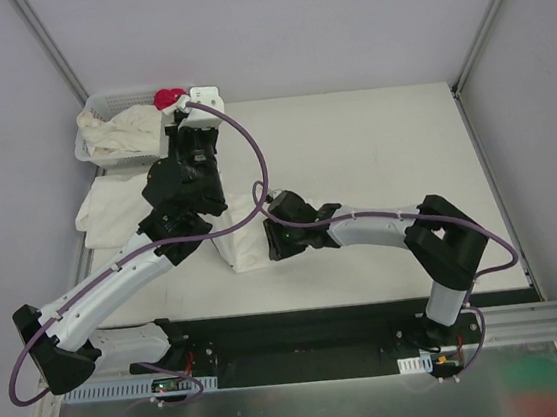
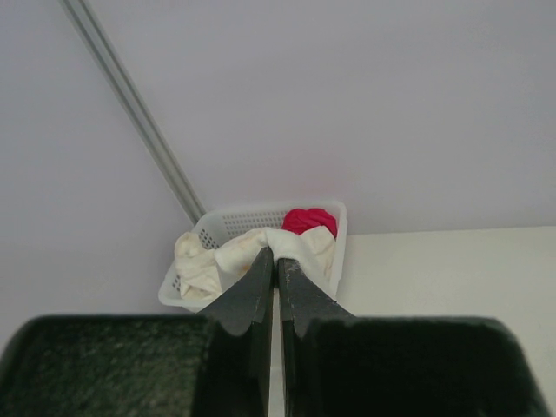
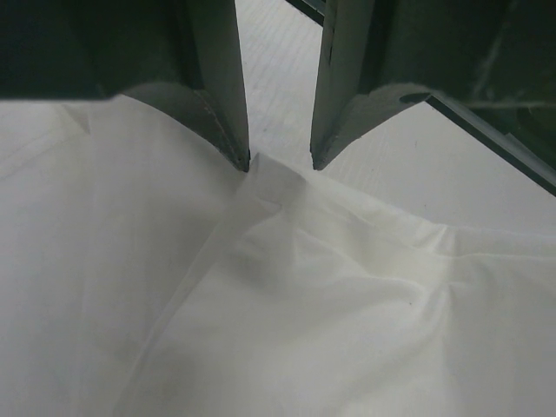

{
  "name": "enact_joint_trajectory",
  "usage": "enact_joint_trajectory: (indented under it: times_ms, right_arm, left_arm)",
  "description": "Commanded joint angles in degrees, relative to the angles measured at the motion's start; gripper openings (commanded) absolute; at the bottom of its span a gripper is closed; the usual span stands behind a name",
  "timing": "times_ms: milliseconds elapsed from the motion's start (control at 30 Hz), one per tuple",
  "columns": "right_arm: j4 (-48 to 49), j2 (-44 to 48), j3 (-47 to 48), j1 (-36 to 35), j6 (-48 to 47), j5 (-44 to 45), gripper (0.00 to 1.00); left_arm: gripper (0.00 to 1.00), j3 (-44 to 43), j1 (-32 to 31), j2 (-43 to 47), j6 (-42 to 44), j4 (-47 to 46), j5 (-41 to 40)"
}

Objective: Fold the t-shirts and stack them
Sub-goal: Flatten out the tshirt

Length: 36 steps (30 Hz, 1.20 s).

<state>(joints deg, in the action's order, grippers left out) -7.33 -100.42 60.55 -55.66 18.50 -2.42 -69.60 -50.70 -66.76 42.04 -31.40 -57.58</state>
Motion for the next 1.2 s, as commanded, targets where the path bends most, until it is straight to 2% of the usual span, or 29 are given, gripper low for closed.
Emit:
enact_joint_trajectory:
  times_ms: [0,300,600,1167]
  right_arm:
    - [0.65,-1.27,2.90,0.46,-0.75,0.31,0.37]
    - [1.00,-2.50,3.34,1.43,-0.92,0.30,0.37]
    - [1.36,-4.26,3.87,2.57,-1.19,0.48,0.25]
    - [1.88,-5.48,4.84,2.66,-0.49,0.31,0.25]
  left_arm:
    - [0.00,-0.36,-0.63,0.93,0.94,-4.20,-0.25]
    - [0.00,-0.36,-0.63,1.20,1.29,-4.37,-0.07]
    - [0.00,-0.09,-0.63,1.20,1.55,-4.37,0.19]
    - [0.00,0.43,-0.46,1.55,1.55,-4.73,0.54]
